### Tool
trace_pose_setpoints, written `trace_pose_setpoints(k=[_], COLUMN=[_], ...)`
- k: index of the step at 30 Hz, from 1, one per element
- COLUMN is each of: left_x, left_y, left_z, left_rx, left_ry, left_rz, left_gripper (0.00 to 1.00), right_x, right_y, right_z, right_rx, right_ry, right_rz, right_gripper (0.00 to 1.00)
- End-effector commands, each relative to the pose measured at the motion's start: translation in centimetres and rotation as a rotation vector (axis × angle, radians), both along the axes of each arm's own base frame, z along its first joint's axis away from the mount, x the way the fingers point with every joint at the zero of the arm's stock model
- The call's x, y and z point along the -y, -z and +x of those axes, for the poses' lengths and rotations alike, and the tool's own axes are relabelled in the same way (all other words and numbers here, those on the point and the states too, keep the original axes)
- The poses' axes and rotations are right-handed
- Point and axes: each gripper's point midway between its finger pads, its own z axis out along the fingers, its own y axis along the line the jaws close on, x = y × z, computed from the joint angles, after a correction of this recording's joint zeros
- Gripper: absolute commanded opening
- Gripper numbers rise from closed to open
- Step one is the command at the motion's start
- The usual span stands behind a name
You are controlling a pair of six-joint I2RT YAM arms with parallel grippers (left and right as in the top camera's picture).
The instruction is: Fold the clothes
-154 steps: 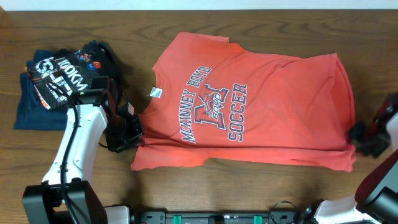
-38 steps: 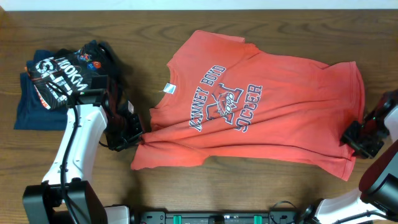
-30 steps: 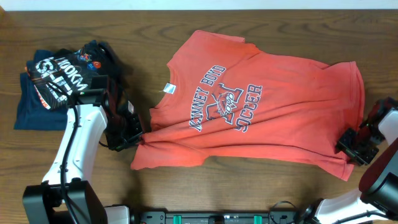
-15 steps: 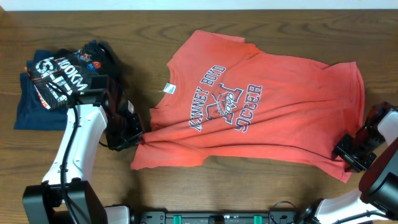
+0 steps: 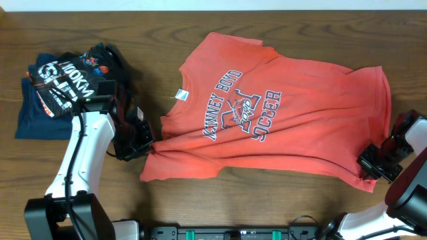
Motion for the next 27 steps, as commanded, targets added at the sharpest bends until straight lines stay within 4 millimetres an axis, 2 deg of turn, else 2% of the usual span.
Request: trace_pose_setpoints(k=[1,10,14,20,27], left_x=[-0.2,-0.2,-0.3,-0.4,-0.2], left_y=[-0.1,-0.1,-0.9,-3.3,-4.0], left_z=[-0.1,0.0,0.7,2.6,2.6], left_rx=[0.007,0.008,0.038,0.158,0.181], left_ry=[0.002,0.002,0.002,0.002,0.002], left_rz=[0.004,0.004,0.006,0.016,0.006], left_gripper=[0.06,0.06,0.06,0.06,0.06], right_x=[0.1,0.5,1.4,2.3,2.2], right_y=[0.1,-0.4,-2.5,-5.9,-6.4], right_z=[-0.2,0.5,1.8,3.1,2.8], right_rx=[0.001,0.018,0.034,0.045,0.034], right_ry=[0.017,0.019,0.024,0.008,-0.013], right_rz=[0.001,-0.01,-0.024,-0.026,-0.012], right_gripper=[0.01,0.01,0.01,0.01,0.01])
